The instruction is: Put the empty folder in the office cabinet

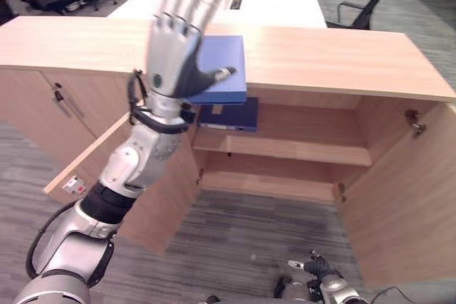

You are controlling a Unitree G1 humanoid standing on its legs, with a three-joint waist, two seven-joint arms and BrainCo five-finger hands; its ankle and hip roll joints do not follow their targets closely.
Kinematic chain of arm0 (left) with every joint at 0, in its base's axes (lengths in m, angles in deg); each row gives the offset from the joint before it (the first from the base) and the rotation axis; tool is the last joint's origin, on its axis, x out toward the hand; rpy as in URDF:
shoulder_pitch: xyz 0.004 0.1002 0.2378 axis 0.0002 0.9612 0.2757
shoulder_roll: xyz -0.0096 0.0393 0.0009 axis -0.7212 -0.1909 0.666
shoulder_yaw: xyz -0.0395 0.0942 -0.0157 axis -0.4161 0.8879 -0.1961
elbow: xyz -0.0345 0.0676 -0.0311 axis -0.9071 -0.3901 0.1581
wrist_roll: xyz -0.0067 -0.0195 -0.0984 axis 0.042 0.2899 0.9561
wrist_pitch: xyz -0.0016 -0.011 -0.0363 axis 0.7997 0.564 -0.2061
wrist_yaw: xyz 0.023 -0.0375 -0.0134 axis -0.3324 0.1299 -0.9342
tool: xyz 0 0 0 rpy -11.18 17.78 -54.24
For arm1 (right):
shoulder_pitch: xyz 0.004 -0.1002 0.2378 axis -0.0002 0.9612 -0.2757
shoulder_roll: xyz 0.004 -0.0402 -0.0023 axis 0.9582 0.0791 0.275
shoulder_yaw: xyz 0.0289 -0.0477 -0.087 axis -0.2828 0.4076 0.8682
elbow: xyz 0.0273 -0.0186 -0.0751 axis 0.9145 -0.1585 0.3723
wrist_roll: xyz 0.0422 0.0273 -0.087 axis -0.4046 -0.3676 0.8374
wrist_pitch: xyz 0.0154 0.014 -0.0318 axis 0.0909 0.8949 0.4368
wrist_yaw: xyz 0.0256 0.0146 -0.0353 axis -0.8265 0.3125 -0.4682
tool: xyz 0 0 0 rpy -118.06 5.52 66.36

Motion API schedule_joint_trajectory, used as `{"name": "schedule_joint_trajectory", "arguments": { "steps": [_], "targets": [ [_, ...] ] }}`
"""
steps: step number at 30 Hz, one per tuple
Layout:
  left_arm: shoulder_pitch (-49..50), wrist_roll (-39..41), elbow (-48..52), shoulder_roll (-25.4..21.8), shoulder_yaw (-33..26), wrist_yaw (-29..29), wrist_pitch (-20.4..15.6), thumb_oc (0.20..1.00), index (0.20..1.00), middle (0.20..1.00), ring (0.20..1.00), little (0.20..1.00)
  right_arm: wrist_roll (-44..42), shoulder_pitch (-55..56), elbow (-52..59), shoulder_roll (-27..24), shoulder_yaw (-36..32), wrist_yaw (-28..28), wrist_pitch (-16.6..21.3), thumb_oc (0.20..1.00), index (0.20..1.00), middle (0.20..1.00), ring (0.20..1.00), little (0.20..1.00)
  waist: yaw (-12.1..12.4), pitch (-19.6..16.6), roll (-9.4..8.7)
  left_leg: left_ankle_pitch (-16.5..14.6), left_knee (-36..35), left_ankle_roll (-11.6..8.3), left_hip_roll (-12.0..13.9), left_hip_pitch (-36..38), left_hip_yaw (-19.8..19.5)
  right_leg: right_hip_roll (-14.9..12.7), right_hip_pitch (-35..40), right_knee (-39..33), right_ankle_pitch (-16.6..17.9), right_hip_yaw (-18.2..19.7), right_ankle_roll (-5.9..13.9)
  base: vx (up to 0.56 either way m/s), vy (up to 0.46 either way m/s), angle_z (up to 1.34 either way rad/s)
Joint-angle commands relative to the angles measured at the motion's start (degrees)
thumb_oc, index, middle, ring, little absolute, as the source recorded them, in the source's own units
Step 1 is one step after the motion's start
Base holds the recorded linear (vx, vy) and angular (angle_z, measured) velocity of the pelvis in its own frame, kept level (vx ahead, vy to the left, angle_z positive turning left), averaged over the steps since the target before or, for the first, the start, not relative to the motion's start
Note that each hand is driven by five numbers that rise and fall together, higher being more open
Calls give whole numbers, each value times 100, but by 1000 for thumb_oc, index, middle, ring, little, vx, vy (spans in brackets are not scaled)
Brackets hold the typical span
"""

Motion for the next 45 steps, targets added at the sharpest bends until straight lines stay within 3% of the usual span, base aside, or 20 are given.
{"name": "schedule_joint_trajectory", "arguments": {
  "steps": [1, 4, 7, 8, 10, 11, 12, 13, 14, 15, 16, 18, 21, 27, 33, 45],
  "targets": [
    [-105, 146, 447, -114, -428, 21, -251, 1000, 1000, 1000, 1000, 1000, -220, 247, 5, 357, 39, -68, 73, 1000, 1000, 1000, 1000, 1000, 12, -52, -190, -320, 63, -177, -340, 75, -526, -139, 599, -165, 583, -260, 120, 379, -224, 140],
    [-60, 399, 748, -60, -385, 78, -463, 1000, 1000, 1000, 1000, 1000, -184, 257, -54, 368, 61, -62, 117, 1000, 1000, 1000, 1000, 1000, -32, -106, -211, -483, 316, -270, -214, 118, -677, 1, 818, -216, 562, -485, 69, 282, -253, 120],
    [-112, 678, 938, 40, -253, 108, -688, 1000, 1000, 1000, 1000, 1000, -260, 327, -47, 295, 74, -79, 222, 1000, 1000, 1000, 1000, 1000, -179, -133, -261, -697, 1335, -615, 195, -174, -309, 167, 1126, -330, 413, -670, -89, 194, -236, 60],
    [-114, 685, 935, 40, -253, 109, -694, 1000, 1000, 1000, 1000, 1000, -265, 330, -46, 293, 74, -78, 225, 1000, 1000, 1000, 1000, 1000, -183, -134, -251, -742, 1439, -644, 237, -224, -320, 195, 1132, -344, 405, -682, -109, 164, -306, 54],
    [-124, 973, 1035, 91, -143, 172, -812, 1000, 1000, 1000, 1000, 1000, -300, 350, -88, 191, 151, -123, 267, 1000, 1000, 1000, 1000, 1000, -184, 22, -367, -107, 3487, -1198, 1344, -760, 595, 574, 1629, -543, 75, -961, -541, 210, -469, 21],
    [-134, 1039, 1046, 56, -115, 240, -826, 1000, 1000, 1000, 1000, 1000, -327, 334, -134, 183, 137, -145, 276, 1000, 1000, 1000, 1000, 1000, -150, 61, -385, 61, 3866, -1321, 1621, -859, 737, 721, 1772, -606, -46, -975, -669, 146, -381, 1],
    [-149, 1082, 1096, 29, -117, 271, -836, 1000, 1000, 1000, 1000, 1000, -349, 325, -164, 178, 117, -155, 276, 1000, 1000, 1000, 1000, 1000, -118, 96, -381, 199, 4093, -1417, 1809, -1007, 819, 813, 1870, -658, -138, -1012, -750, 137, -261, 28],
    [-171, 1124, 1160, 16, -97, 319, -865, 1000, 1000, 1000, 1000, 1000, -387, 320, -187, 194, 106, -160, 280, 1000, 1000, 1000, 1000, 1000, -128, 70, -411, 336, 3933, -1458, 2137, -1068, 1110, 906, 2006, -719, -193, -1143, -778, 138, -188, 17],
    [-156, 1156, 1199, 4, -102, 362, -888, 1000, 1000, 1000, 1000, 1000, -389, 314, -206, 189, 107, -160, 277, 1000, 1000, 1000, 1000, 1000, -97, 82, -445, 362, 3710, -1454, 2247, -1166, 1200, 918, 2080, -761, -196, -1156, -791, 148, -104, 36],
    [-119, 1214, 1253, -16, -156, 426, -927, 1000, 1000, 1000, 1000, 1000, -323, 293, -231, 170, 137, -134, 281, 1000, 1000, 1000, 1000, 1000, -44, 105, -495, 238, 3054, -1297, 2189, -1355, 1169, 892, 2080, -778, -178, -1125, -766, 75, 28, 33],
    [-63, 1235, 1288, -39, -215, 447, -947, 1000, 1000, 1000, 1000, 1000, -289, 288, -248, 170, 145, -127, 287, 1000, 1000, 1000, 1000, 1000, -35, 94, -516, 301, 2538, -1238, 2094, -1378, 1180, 866, 2040, -776, -154, -1118, -710, 59, 98, 39],
    [12, 1318, 1340, -39, -315, 455, -988, 1000, 1000, 1000, 1000, 1000, -271, 271, -267, 173, 164, -111, 286, 1000, 1000, 1000, 1000, 1000, -5, 60, -510, 709, 1760, -1278, 2105, -1368, 1219, 837, 1991, -775, -159, -1076, -650, 87, 106, -5],
    [233, 1400, 1377, -54, -454, 509, -1026, 1000, 1000, 1000, 1000, 1000, -268, 279, -271, 233, 188, -72, 309, 1000, 1000, 1000, 1000, 1000, 99, 1, -461, 882, 1256, -1265, 2002, -1221, 1088, 922, 2077, -771, -214, -968, -630, 106, 58, -49],
    [719, 1537, 1566, -191, -745, 642, -1096, 1000, 1000, 1000, 1000, 1000, -268, 382, -351, 398, 250, -14, 290, 1000, 1000, 1000, 1000, 1000, 236, -107, -453, 994, 927, -1231, 1773, -855, 1312, 857, 2198, -698, -291, -810, -647, 126, 97, -39],
    [929, 1696, 1709, -184, -949, 705, -1130, 1000, 1000, 1000, 1000, 1000, -236, 375, -369, 485, 303, 29, 252, 1000, 1000, 1000, 1000, 1000, 329, -126, -497, 980, 967, -1183, 1715, -945, 1279, 821, 2064, -640, -293, -841, -637, 13, 47, 18],
    [1419, 2166, 2047, -258, -1329, 1051, -1247, 1000, 1000, 1000, 1000, 1000, -148, 324, -474, 449, 296, 25, 179, 1000, 1000, 1000, 1000, 1000, 514, -96, -433, 1121, 959, -1243, 1812, -917, 1203, 957, 2030, -656, -324, -893, -687, -10, -16, 1]
  ]
}}
